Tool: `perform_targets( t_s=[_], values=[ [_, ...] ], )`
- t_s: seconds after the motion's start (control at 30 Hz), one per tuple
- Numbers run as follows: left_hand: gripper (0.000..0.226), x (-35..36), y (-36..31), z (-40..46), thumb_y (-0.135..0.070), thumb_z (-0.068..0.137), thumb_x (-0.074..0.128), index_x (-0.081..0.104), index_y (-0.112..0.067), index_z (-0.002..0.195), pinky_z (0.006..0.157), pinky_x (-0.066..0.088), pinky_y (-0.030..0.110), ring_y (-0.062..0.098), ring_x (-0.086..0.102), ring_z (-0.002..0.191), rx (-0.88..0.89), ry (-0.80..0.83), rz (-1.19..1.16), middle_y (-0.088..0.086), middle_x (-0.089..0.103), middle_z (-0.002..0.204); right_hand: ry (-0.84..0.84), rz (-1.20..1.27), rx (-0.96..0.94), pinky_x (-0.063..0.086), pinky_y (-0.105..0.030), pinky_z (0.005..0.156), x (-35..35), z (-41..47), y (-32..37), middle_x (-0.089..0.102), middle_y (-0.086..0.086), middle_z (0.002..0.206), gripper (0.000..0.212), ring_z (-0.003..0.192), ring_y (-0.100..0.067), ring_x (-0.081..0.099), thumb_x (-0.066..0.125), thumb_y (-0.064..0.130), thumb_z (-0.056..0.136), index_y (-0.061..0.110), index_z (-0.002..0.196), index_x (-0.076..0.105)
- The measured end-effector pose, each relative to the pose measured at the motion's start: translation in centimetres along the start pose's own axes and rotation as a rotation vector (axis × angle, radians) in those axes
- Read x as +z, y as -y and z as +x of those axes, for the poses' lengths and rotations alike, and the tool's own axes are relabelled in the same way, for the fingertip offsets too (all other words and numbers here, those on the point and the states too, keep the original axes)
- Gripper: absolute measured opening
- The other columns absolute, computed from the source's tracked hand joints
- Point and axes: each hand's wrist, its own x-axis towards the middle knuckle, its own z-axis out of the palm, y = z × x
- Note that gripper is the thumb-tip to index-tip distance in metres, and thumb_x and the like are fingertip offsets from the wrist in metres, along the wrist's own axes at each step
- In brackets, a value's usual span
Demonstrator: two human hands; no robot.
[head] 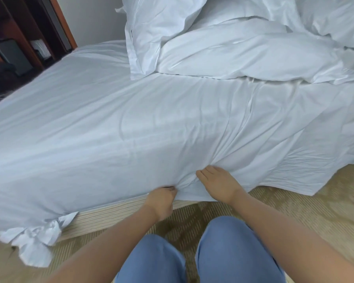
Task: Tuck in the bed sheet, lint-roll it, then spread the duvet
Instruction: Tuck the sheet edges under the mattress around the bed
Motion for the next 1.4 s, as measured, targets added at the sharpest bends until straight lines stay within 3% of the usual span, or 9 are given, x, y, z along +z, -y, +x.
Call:
perform_targets(
  t_s=[0.13,0.23,0.33,0.5,0.63,0.73,0.87,1.17,1.4],
  values=[
    [0.076,0.6,0.3,-0.2,-0.012,0.090,0.049,0.007,-0.010,0.153,0.115,0.021,0.027,0.020,0.019,0.145,-0.007,0.127,-0.051,0.006,0.012,0.160,0.179,0.028,-0.158,0.055,-0.031,0.067,2.5,-1.0,1.9,0.068,-0.007,0.096,0.046,0.080,-0.024,0.066,0.084,0.011,0.049,0.012,0.092,0.069],
    [0.081,0.2,0.7,-0.4,-0.014,0.090,0.051,0.002,-0.012,0.154,0.115,0.019,0.025,0.017,0.016,0.146,0.015,0.171,-0.069,0.004,0.008,0.161,0.387,0.087,-0.076,0.044,-0.040,0.091,3.1,-0.2,3.6,0.054,-0.013,0.127,0.052,0.113,-0.032,0.054,0.057,0.006,0.084,0.006,0.135,0.045],
    [0.080,0.0,1.1,-0.5,-0.013,0.090,0.051,0.003,-0.016,0.154,0.114,0.020,0.024,0.016,0.017,0.146,0.009,0.167,-0.138,0.001,0.009,0.161,0.471,0.143,0.078,0.040,-0.034,0.082,2.4,0.9,5.3,0.053,-0.013,0.127,0.046,0.113,-0.030,0.052,0.046,0.006,0.092,0.006,0.137,0.040],
    [0.079,-0.1,1.6,-0.2,-0.006,0.085,0.052,0.017,-0.023,0.153,0.112,0.028,0.026,0.017,0.027,0.142,-0.052,0.138,-0.259,-0.001,0.027,0.157,0.607,1.101,1.068,0.052,-0.032,0.064,3.8,2.0,8.6,0.062,-0.011,0.096,0.021,0.077,-0.020,0.058,0.051,0.024,0.093,0.007,0.105,0.056],
    [0.078,0.0,1.6,-0.1,-0.003,0.084,0.050,0.020,-0.025,0.153,0.112,0.029,0.026,0.015,0.028,0.142,-0.085,0.128,-0.292,-0.004,0.027,0.156,0.335,1.968,1.606,0.051,-0.027,0.078,5.0,2.9,8.9,0.056,-0.013,0.125,0.037,0.092,-0.017,0.059,0.060,0.030,0.094,0.010,0.123,0.050],
    [0.077,0.2,1.7,0.0,-0.004,0.084,0.049,0.022,-0.028,0.152,0.111,0.029,0.024,0.015,0.028,0.142,-0.109,0.109,-0.304,-0.005,0.028,0.156,0.050,2.207,1.701,0.047,-0.019,0.060,5.4,3.3,8.9,0.056,-0.014,0.128,0.038,0.083,-0.013,0.057,0.060,0.020,0.094,0.005,0.128,0.051],
    [0.077,0.2,1.5,-0.1,-0.002,0.085,0.048,0.021,-0.030,0.152,0.108,0.031,0.025,0.016,0.031,0.140,-0.132,0.106,-0.337,-0.005,0.030,0.155,0.025,2.273,1.750,0.035,-0.016,0.045,5.2,3.4,8.6,0.051,-0.003,0.076,0.010,0.058,-0.008,0.042,0.061,0.013,0.092,0.007,0.099,0.057],
    [0.077,0.1,1.9,-0.1,0.004,0.085,0.044,0.026,-0.034,0.149,0.104,0.036,0.024,0.016,0.036,0.137,-0.138,0.053,-0.319,-0.005,0.036,0.152,0.069,2.037,1.446,0.034,-0.017,0.052,2.8,2.9,10.4,0.052,0.001,0.077,0.012,0.064,-0.007,0.044,0.056,0.003,0.089,0.012,0.094,0.061],
    [0.082,2.2,1.7,-2.8,-0.001,0.085,0.049,0.010,-0.024,0.154,0.110,0.010,0.012,0.005,0.008,0.146,-0.039,0.030,-0.345,-0.008,0.007,0.161,0.142,0.674,0.240,0.042,-0.019,0.089,3.5,-0.8,8.2,0.055,0.005,0.121,0.058,0.110,-0.013,0.050,0.037,-0.004,0.078,0.015,0.129,0.056]
  ],
)
